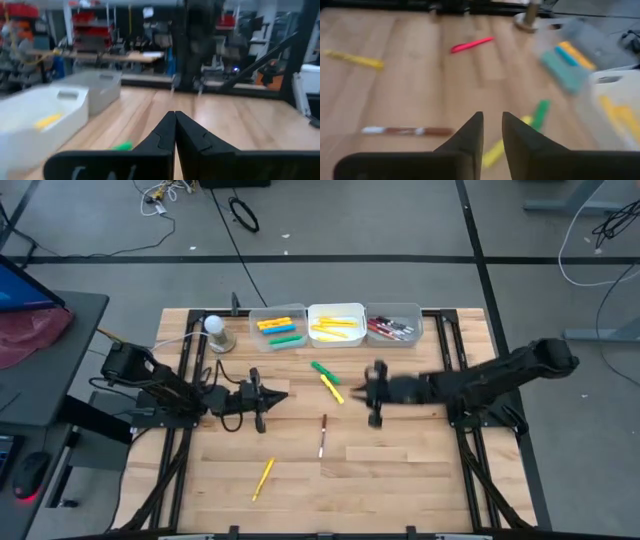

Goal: Pick & Place Markers
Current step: Put the yellow pen into the white bin

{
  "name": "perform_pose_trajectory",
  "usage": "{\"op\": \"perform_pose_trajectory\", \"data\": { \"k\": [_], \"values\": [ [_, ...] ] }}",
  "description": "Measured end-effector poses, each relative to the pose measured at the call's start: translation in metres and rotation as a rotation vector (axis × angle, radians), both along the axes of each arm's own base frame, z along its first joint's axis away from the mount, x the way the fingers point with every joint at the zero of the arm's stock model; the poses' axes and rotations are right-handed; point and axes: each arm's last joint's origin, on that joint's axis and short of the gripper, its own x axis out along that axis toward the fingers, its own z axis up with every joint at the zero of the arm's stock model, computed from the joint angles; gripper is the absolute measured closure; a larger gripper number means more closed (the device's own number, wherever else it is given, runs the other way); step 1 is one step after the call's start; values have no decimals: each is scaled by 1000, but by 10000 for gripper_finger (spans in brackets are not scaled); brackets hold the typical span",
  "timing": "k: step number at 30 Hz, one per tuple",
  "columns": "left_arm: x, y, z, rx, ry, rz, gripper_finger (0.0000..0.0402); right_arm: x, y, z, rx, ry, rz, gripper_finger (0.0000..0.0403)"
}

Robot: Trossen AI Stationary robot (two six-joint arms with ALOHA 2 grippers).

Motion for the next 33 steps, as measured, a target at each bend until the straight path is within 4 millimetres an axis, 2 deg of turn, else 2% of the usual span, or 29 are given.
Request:
{"op": "perform_pose_trajectory", "data": {
  "k": [4, 7, 11, 17, 22, 25, 30, 33],
  "values": [
    [16, -15, 15, 78, -39, -35, 388, -2, 36, -21, 62, -34, -23, 351],
    [29, -27, 22, 128, 20, -43, 388, -2, 57, -38, 107, -24, -37, 363],
    [50, -48, 29, 199, 200, -39, 388, 3, 76, -58, 154, -11, -28, 375],
    [69, -79, 42, 219, 571, -94, 388, 10, 84, -88, 171, 40, -28, 379],
    [58, -95, 62, 36, 916, -41, 388, 13, 80, -100, 203, 68, -68, 371],
    [50, -102, 71, -172, 1013, -20, 388, 15, 76, -101, 219, 61, -93, 361],
    [41, -115, 65, -471, 1064, -10, 384, 18, 69, -100, 223, 50, -118, 331],
    [34, -123, 54, -573, 1095, 12, 360, 19, 66, -100, 223, 47, -128, 313]
  ]
}}
